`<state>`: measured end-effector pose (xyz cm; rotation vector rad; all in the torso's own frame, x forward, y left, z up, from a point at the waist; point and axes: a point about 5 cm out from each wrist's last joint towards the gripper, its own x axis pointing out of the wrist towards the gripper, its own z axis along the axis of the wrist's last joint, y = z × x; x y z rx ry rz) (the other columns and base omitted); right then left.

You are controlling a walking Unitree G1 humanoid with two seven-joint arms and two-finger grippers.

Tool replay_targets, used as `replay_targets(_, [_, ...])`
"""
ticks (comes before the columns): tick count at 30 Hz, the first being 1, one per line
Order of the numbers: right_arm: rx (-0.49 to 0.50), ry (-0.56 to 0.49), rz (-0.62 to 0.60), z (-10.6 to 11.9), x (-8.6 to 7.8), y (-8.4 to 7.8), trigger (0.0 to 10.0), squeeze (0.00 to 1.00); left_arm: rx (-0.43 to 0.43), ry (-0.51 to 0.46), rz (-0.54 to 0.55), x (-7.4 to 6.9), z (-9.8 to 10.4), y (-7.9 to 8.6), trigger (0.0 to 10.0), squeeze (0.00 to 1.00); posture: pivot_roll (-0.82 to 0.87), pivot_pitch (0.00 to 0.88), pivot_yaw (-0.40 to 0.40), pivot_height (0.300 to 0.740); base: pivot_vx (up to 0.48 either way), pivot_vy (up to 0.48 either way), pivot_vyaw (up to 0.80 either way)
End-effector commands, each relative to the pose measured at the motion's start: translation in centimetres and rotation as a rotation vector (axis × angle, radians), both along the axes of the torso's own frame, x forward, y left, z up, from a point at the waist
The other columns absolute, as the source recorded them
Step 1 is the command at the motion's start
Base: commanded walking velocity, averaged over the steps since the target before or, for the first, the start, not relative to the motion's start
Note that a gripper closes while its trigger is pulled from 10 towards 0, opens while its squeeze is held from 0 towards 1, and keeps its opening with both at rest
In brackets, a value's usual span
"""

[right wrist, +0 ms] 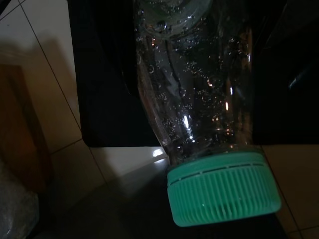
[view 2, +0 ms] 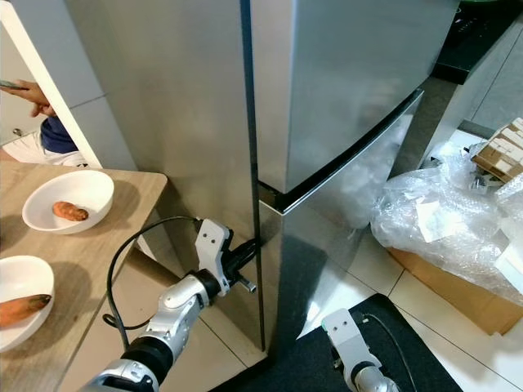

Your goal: Restocking fridge

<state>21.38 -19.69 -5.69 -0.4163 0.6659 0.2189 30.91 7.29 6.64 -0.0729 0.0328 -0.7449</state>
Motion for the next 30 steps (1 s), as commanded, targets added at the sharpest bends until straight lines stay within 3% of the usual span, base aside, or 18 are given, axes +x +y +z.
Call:
replay_targets(1, [0.005,0.011,-0.009,-0.3,-0.5,-0.2,10.0,0.0,-0.004,-0.013,-0.119,-0.4,0.5,-2.7,10.0,0.0,-0.11,0.086,0.005,0.74,0.0,0.0,0.0])
replay_targets(30, [0.008,0.012,-0.036,-0.4,-0.9,-0.6,10.0,0.0,-0.019,0.003,-0.208,-1.2,0.4,-4.7,10.0,0.0,-0.12,0.105,0.015,0.74,0.0,0.0,0.0])
